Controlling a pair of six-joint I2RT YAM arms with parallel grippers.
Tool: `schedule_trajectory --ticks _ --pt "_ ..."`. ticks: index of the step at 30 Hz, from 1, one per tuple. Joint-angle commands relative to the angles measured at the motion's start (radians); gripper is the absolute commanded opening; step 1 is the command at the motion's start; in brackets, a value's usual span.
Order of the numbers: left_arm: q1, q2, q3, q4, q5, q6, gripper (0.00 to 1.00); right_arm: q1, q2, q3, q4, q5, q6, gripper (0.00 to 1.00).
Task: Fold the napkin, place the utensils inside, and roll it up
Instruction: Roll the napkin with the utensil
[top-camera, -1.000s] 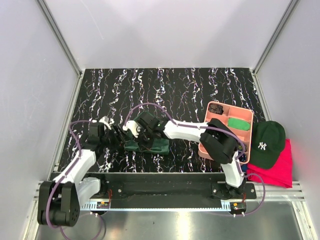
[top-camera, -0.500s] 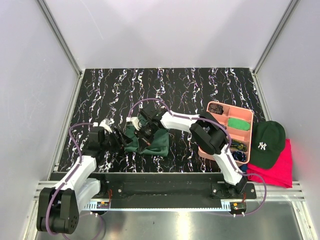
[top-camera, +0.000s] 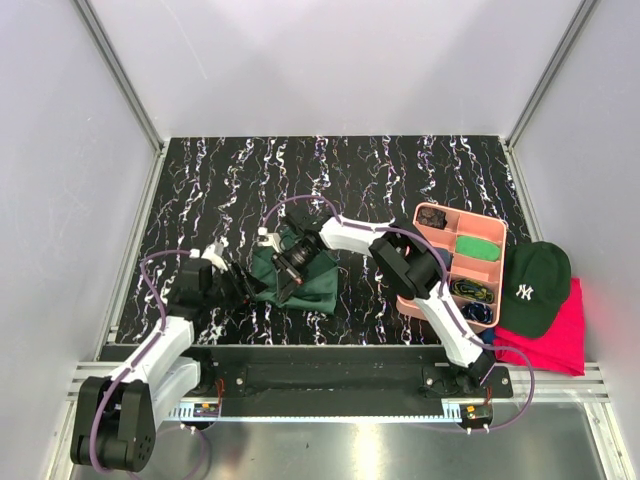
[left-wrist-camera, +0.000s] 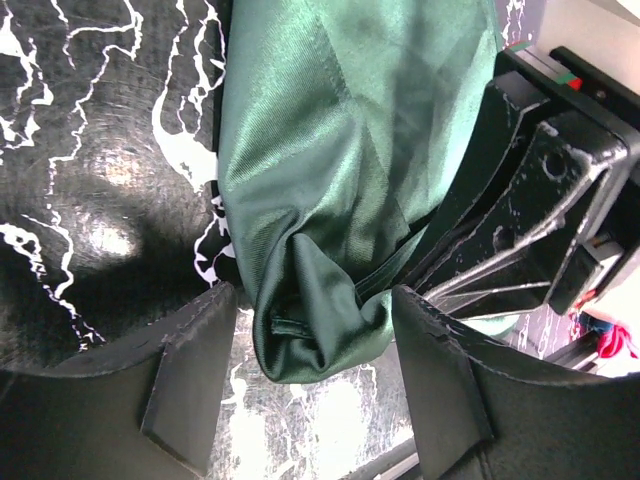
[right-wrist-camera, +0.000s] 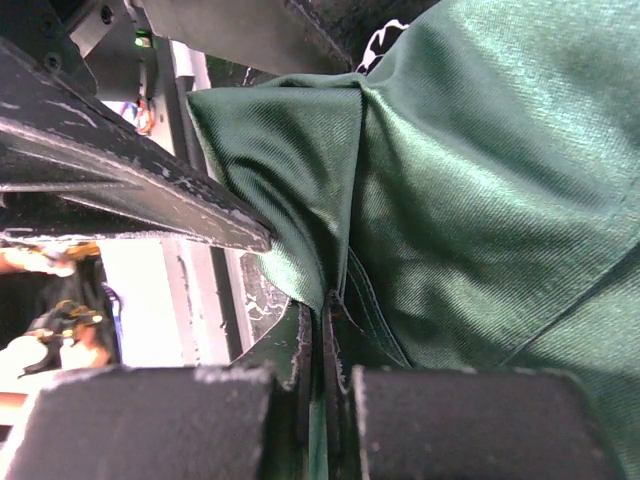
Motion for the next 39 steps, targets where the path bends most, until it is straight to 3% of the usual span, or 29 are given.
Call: schedule_trajectory --ticks 1,11,21,25,33,36,39 --pt "-0.004 -0.024 -0.007 0.054 -0.034 0.017 0.66 -0.025 0.06 0.035 -0.035 -0.003 -0.003 0.0" --pt "-0.004 -0.056 -0.027 0.141 -0.054 0.031 0.6 -0.057 0.114 0.058 -0.049 -0.032 0.017 0.0" --pt "-0.006 0.046 -0.018 0.215 -0.043 0.034 0.5 -0.063 0.14 0.069 -0.05 -0.038 0.03 0.0" --pt "-0.007 0.077 -0.007 0.224 -0.046 0.037 0.41 -0.065 0.14 0.069 -0.049 -0.035 0.034 0.0" --pt "-0.01 0.14 0.03 0.178 -0.078 0.028 0.09 -0.065 0.118 0.067 -0.049 -0.025 0.05 0.0" --pt "-0.01 0.172 0.045 0.16 -0.083 0.025 0.01 -0.065 0.103 0.069 -0.046 -0.015 0.057 0.04" --pt "-0.01 0.209 0.067 0.131 -0.084 0.025 0.0 -0.065 0.092 0.069 -0.043 -0.014 0.065 0.13"
